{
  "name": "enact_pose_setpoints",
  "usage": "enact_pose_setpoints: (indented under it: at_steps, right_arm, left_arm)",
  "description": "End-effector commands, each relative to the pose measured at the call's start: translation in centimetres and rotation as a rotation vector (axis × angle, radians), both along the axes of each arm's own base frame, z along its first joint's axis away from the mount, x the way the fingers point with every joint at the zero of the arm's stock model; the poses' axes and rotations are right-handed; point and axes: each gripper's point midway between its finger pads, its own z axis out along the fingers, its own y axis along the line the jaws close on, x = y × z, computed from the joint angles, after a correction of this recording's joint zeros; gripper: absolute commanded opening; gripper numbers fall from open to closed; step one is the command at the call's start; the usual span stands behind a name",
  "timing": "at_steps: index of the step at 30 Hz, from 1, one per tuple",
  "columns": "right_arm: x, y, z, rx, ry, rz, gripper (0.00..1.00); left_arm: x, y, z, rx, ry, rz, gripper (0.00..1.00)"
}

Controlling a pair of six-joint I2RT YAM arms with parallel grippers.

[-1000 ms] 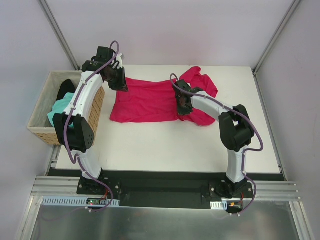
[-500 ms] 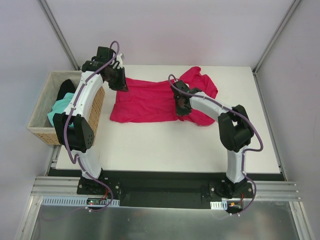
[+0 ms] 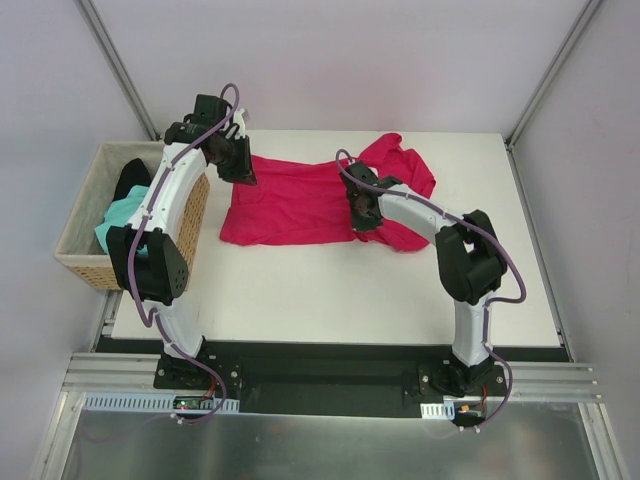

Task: Fold and stack the t-shirts
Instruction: Grap the side of the flattened tshirt closest away from the robot with both arms

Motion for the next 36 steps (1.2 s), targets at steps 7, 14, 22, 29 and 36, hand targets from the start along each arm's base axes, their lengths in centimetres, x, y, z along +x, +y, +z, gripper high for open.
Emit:
enact_pose_setpoints:
  at_steps: [7, 14, 22, 29, 36]
  right_arm:
    - [0.9, -0.8, 4.8, -0.014, -0.106, -0.006, 0.01]
    - [0.9, -1.4, 6.9, -0.028, -0.143, 0.001, 0.01]
    - [0.5, -1.4, 9.3, -0.041, -0.187, 0.016, 0.01]
    - [0.0, -0.9, 10.9, -0.047, -0.217, 0.038, 0.01]
    - [1.0, -1.7, 13.9, -0.108, -0.298, 0.053, 0.01]
  left_arm:
    - [-0.7, -0.4, 2.2, -0.021, -0.046, -0.014, 0.1]
    - [-1.4, -0.3, 2.2, -0.025, -0.061, -0.013, 0.11]
    - [-2.0, -0.4, 2.8, -0.039, -0.087, -0.012, 0.11]
    - [-2.6, -0.4, 3.2, -0.045, -0.099, -0.015, 0.11]
    - [-3.2, -0.3, 3.3, -0.05, -0.106, -0.009, 0.11]
